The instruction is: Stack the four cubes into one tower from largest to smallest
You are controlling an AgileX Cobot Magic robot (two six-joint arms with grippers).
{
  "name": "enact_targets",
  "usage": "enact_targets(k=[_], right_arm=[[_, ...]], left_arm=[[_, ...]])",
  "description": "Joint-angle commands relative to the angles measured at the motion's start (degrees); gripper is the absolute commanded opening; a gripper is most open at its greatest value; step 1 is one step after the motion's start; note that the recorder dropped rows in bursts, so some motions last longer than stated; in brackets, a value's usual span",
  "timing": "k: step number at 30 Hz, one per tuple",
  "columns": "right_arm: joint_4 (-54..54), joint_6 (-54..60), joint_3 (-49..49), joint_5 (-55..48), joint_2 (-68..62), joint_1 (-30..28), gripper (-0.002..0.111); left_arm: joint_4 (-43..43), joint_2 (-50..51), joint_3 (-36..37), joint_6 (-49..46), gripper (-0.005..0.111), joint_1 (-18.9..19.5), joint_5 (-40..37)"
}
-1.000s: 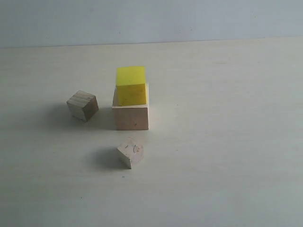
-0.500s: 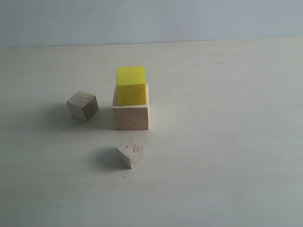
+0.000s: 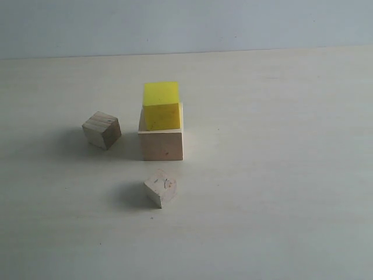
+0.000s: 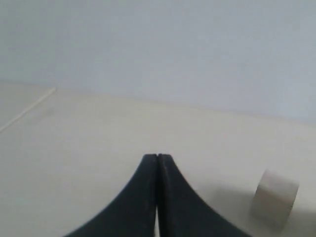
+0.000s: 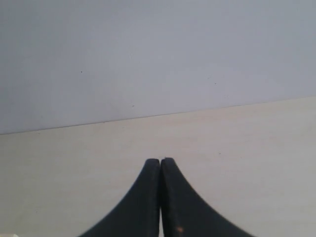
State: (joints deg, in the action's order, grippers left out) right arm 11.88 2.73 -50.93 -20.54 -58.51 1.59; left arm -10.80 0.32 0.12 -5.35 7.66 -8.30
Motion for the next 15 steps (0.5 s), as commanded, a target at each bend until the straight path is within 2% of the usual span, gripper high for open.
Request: enact_targets(k=[1,4,10,13,15], right_arm=[[0.14,0.1,0.31,-0.19,0.5,-0.3,0.0],[0.14,0.1,0.31,-0.19,0.5,-0.3,0.0],[0.14,0.1,0.31,-0.19,0.5,-0.3,0.0],[0.14,0.1,0.31,-0.19,0.5,-0.3,0.0],[0.14,0.1,0.31,-0.19,0.5,-0.3,0.0]], left_arm=[[-7.46,-0.32,-0.12,1.1,0.0,-0.38,18.2],[-7.46,-0.32,-0.12,1.1,0.0,-0.38,23.43],[-6.73,-0.32,-0.12,-0.22,0.0,-0.27,26.14],[-5.53,-0.32,-0.78,0.26,0.0,-0.27,17.52],[-3.23,-0.16,-3.64,0.26,0.0,-0.27,10.19]])
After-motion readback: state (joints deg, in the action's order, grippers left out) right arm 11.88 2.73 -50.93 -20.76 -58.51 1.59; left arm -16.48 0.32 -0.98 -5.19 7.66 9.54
